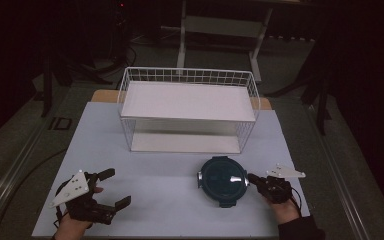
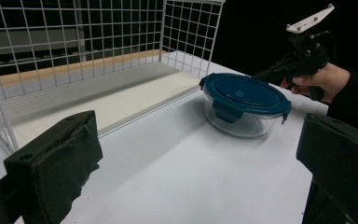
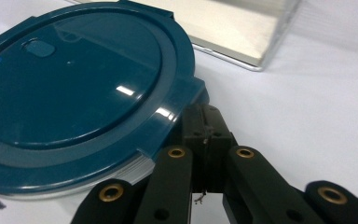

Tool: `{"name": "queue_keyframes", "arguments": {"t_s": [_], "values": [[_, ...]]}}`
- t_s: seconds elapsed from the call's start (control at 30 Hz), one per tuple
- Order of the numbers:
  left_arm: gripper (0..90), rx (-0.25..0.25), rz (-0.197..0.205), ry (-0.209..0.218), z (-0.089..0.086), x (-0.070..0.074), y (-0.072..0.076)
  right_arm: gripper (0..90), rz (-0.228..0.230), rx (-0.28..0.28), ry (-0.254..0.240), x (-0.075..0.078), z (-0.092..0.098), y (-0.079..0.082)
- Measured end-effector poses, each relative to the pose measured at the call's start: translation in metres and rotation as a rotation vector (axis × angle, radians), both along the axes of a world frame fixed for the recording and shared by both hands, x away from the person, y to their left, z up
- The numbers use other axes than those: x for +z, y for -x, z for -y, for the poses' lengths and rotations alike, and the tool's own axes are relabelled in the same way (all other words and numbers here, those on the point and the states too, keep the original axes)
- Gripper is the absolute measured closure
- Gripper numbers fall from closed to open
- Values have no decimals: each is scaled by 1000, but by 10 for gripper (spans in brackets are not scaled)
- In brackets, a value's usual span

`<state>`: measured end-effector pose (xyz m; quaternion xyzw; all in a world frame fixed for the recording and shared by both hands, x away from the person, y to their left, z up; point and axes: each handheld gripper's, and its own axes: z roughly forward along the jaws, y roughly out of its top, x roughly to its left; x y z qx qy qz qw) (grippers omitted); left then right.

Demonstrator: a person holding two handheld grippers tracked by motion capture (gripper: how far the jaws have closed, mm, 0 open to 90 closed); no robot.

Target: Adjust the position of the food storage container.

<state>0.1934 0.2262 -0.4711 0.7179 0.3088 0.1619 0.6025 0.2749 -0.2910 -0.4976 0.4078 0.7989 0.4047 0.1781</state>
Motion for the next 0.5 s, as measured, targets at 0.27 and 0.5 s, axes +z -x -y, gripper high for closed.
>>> {"name": "queue_keyframes", "arguments": {"t_s": [0.27,0.5], "values": [[0,-3,-2,2,0,0,0,900,-8,49,-19,2,-17,0],[0,-8,-3,-3,1,0,0,900,-10,90,-33,2,-32,-2]]}}
